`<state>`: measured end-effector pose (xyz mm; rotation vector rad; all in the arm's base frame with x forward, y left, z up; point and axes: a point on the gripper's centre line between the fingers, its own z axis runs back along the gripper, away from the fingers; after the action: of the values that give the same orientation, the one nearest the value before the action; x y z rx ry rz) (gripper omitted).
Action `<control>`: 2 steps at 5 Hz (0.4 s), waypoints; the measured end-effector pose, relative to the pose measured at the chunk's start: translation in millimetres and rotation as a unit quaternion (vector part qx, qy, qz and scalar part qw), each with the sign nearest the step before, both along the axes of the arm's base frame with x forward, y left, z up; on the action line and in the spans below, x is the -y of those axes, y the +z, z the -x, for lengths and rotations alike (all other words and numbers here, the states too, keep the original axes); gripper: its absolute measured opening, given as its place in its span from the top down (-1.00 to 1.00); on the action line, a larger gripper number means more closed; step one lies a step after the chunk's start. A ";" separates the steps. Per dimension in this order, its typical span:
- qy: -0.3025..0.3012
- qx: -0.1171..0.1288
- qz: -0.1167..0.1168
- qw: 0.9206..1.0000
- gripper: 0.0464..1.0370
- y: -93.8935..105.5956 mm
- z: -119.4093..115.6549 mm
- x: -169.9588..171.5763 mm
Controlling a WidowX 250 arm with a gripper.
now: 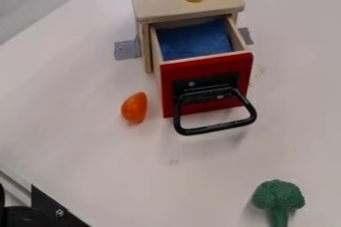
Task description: Removed the banana from the drawer
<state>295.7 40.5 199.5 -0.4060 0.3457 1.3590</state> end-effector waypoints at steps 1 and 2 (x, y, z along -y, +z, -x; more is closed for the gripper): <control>0.042 0.008 -0.025 0.999 0.14 3.3 5.2 -29.4; 0.079 0.020 -0.061 0.995 0.14 -4.3 -6.7 -55.7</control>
<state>302.4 96.2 195.2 -0.3644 0.1986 1.5160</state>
